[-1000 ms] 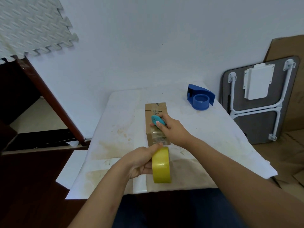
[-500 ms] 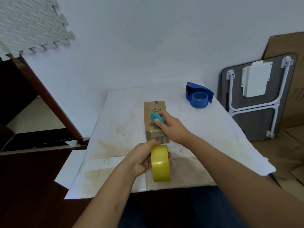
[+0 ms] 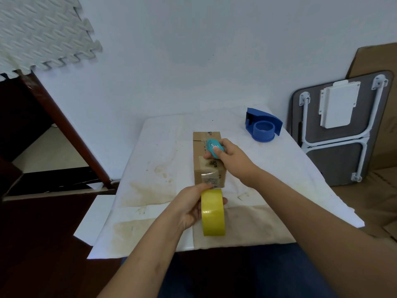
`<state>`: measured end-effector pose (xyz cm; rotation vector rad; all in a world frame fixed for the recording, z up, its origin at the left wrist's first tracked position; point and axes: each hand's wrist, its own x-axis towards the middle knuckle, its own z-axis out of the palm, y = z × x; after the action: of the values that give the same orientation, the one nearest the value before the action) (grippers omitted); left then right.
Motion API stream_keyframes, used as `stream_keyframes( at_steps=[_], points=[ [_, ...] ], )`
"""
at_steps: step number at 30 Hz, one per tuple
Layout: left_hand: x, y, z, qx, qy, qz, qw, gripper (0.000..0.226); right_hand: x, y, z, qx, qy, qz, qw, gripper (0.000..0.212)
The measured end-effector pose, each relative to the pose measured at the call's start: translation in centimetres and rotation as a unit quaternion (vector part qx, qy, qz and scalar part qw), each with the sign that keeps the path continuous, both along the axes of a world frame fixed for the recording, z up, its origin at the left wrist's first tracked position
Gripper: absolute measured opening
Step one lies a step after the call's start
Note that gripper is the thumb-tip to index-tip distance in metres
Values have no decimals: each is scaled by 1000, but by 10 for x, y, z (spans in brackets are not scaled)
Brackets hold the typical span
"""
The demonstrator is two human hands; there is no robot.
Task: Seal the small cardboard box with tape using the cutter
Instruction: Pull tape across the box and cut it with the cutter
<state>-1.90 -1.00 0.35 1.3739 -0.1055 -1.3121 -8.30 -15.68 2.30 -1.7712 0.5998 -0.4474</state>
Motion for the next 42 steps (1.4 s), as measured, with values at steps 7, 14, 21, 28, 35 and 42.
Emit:
stream_keyframes(
  at_steps=[7,14,21,28,35,42],
  points=[
    [4,-4,-1,3,14,-2,1000,34,-1,8,2,-141,11,13,990,31],
    [8,-9,6,19,9,-39,999,35,1,-9,-4,8,-53,-43,998,22],
    [11,-10,3,18,7,-36,999,33,-10,-14,1,120,-156,-93,976,19],
    [11,-10,0,9,9,-26,1000,35,-13,12,15,3,-63,33,997,26],
    [10,-12,3,11,-13,-25,1000,37,-13,17,6,-64,43,74,994,23],
    [21,-14,6,16,-33,-61,997,30,-18,17,-2,-16,27,77,996,17]
  ],
)
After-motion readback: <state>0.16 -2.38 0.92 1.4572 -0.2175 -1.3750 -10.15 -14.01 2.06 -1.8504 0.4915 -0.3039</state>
